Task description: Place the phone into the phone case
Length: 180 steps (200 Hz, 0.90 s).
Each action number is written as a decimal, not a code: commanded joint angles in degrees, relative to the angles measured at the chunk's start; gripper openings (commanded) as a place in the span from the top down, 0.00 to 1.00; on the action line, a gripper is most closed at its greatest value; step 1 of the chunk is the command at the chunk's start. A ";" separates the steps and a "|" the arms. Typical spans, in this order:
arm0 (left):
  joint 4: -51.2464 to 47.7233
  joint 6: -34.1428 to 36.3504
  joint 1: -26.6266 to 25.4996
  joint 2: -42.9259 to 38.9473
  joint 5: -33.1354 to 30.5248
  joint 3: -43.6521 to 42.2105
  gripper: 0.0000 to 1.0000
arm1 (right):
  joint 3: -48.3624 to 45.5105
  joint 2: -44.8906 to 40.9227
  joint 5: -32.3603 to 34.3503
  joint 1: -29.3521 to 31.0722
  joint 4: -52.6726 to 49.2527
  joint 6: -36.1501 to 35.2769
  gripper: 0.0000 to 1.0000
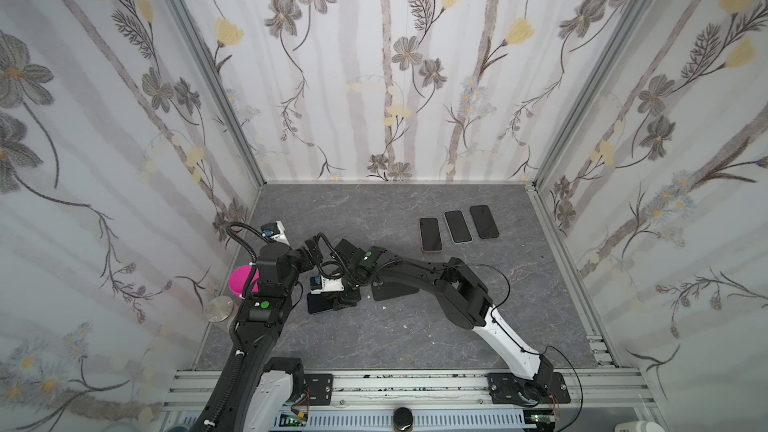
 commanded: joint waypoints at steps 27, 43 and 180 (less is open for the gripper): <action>1.75 -0.11 0.01 -0.32 0.06 -0.02 0.00 | -0.41 -0.72 8.98 0.21 -11.54 -3.14 0.40; 1.82 -0.11 0.12 -0.39 0.06 0.01 0.00 | -0.41 -1.58 9.06 0.22 -11.74 -2.92 0.41; 1.33 0.06 0.42 -1.44 -0.62 -0.03 0.00 | -3.88 -6.56 6.35 -0.04 -4.41 0.10 0.52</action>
